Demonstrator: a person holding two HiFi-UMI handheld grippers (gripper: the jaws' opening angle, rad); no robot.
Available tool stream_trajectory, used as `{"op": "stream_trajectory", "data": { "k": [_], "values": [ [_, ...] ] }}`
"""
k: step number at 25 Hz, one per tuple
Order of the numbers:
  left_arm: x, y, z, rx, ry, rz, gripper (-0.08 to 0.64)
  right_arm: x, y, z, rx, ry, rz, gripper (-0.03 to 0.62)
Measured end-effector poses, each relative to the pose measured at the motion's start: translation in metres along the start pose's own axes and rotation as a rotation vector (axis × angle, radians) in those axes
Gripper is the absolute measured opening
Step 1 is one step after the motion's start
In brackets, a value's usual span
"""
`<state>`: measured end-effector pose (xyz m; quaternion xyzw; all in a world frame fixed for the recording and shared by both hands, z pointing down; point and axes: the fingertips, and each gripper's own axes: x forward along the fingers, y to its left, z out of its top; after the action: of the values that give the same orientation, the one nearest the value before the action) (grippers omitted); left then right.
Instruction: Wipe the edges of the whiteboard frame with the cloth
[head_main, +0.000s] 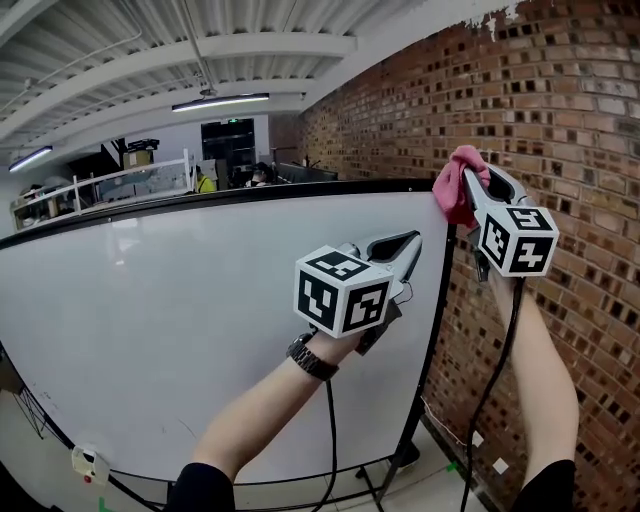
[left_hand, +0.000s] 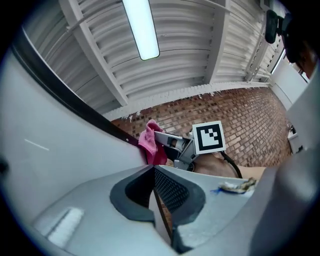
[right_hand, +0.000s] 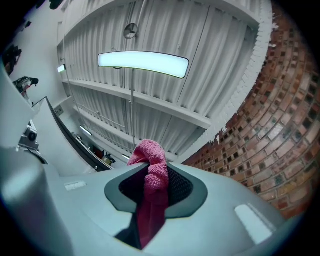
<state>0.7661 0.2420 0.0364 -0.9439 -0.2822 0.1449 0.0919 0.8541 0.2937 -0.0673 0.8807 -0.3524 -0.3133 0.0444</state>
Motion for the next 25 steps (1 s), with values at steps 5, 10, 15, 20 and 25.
{"op": "stream_trajectory", "data": {
  "k": [5, 10, 15, 20, 25],
  "values": [
    [-0.018, -0.001, 0.005, 0.008, -0.019, 0.013, 0.003, 0.010, 0.046, 0.017, -0.085, 0.035, 0.112, 0.083],
    [-0.044, 0.007, 0.000, 0.005, -0.008, 0.046, 0.003, 0.019, 0.095, 0.024, -0.147, 0.018, 0.163, 0.083],
    [-0.081, 0.020, -0.011, 0.073, 0.075, 0.188, 0.003, 0.021, 0.129, 0.037, -0.137, -0.048, 0.213, 0.083],
    [-0.117, -0.017, -0.018, 0.067, 0.146, 0.309, 0.003, -0.017, 0.139, 0.059, -0.054, -0.072, 0.296, 0.083],
    [-0.192, -0.027, -0.010, 0.089, 0.191, 0.412, 0.003, -0.040, 0.199, 0.082, -0.055, -0.094, 0.327, 0.083]
  ]
}}
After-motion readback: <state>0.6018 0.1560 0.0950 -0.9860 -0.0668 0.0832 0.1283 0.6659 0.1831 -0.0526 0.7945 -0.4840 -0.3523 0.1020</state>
